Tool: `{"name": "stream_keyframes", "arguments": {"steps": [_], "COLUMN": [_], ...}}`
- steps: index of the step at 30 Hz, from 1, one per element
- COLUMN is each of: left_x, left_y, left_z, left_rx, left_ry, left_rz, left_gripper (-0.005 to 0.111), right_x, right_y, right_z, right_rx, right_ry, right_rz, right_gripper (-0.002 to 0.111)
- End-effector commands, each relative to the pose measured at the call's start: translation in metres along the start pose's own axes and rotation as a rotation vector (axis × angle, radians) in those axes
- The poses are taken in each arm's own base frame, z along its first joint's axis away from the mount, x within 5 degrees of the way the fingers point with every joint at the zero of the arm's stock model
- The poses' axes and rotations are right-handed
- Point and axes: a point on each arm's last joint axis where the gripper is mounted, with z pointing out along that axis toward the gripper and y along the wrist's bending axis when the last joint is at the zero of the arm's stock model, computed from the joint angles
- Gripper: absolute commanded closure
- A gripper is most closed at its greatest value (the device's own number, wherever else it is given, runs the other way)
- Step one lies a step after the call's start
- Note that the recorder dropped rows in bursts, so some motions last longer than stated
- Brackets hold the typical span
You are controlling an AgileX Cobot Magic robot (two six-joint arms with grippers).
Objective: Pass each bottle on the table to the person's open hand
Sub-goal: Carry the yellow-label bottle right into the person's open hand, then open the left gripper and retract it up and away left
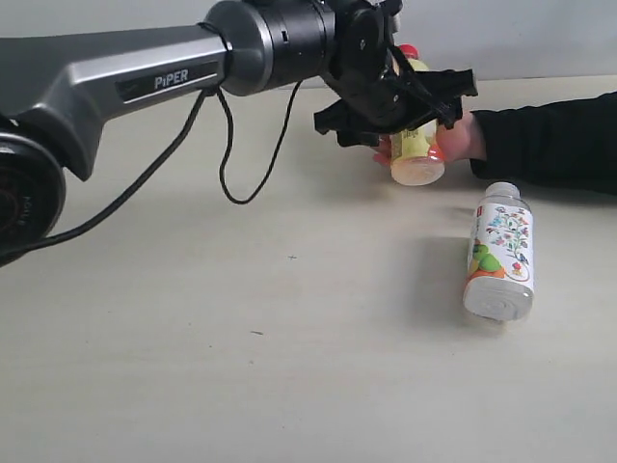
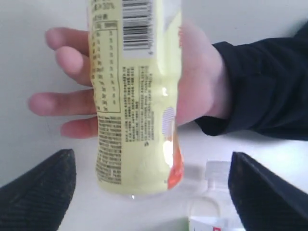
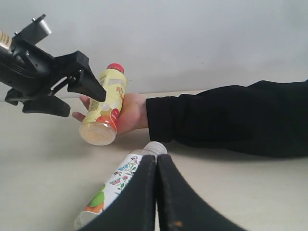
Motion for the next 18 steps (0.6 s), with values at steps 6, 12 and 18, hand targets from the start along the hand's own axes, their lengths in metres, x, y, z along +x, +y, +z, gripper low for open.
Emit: {"name": "stream_keyframes", "arguments": {"steps": [6,12,18], "left_x": [0.010,0.018,0.022], "left_y": [-0.049,-0.075,-0.092], "left_z": [-0.071,-0.128,-0.181], "left_rx": [0.043,0.065,0.118], "left_ry": [0.077,0.110,0.071], "left_rz": [0.267,0.328,0.438], "left_gripper": [0.038,0.106,0.107], "right_x": [0.000,0.000,0.000], "right_y": [0.000,0.000,0.000], "right_z": [0.000,0.000,0.000], "right_rx": [0.005,0.005,0.005], "right_ry": [-0.013,-0.013,-0.013], "right_rz": [-0.001,-0.001,-0.001], "right_gripper": [0.108,0.108,0.108]}}
